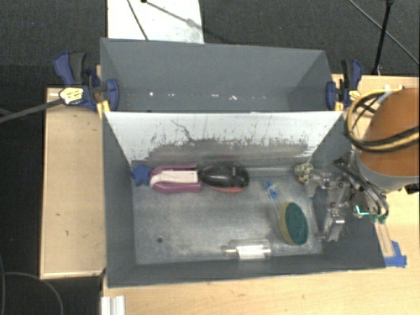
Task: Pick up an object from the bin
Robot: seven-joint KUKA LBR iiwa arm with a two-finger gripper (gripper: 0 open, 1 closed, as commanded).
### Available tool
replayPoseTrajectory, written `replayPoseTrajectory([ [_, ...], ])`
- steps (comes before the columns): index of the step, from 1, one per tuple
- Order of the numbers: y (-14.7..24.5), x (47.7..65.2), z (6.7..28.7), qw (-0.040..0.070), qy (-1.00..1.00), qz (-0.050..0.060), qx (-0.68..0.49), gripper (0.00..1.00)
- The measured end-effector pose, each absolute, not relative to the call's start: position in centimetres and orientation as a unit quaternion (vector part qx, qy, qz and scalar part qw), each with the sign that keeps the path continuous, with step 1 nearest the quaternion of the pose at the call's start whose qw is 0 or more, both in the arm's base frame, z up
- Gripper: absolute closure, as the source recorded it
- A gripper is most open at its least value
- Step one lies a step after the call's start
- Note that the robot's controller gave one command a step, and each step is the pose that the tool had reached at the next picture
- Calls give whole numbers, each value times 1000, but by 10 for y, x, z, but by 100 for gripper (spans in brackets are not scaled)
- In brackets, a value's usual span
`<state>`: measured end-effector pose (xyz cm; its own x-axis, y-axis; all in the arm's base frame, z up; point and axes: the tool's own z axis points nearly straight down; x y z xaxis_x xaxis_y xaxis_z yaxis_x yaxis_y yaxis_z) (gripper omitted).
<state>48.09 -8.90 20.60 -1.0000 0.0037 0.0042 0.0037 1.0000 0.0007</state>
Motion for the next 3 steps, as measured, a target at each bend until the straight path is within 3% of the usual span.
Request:
replayPoseTrajectory([
  [1,-74,513,72,-5,-1000,0,28,0],
  [2,-137,532,75,-8,-987,2,159,0],
  [3,-136,533,77,-10,-987,2,161,100],
])
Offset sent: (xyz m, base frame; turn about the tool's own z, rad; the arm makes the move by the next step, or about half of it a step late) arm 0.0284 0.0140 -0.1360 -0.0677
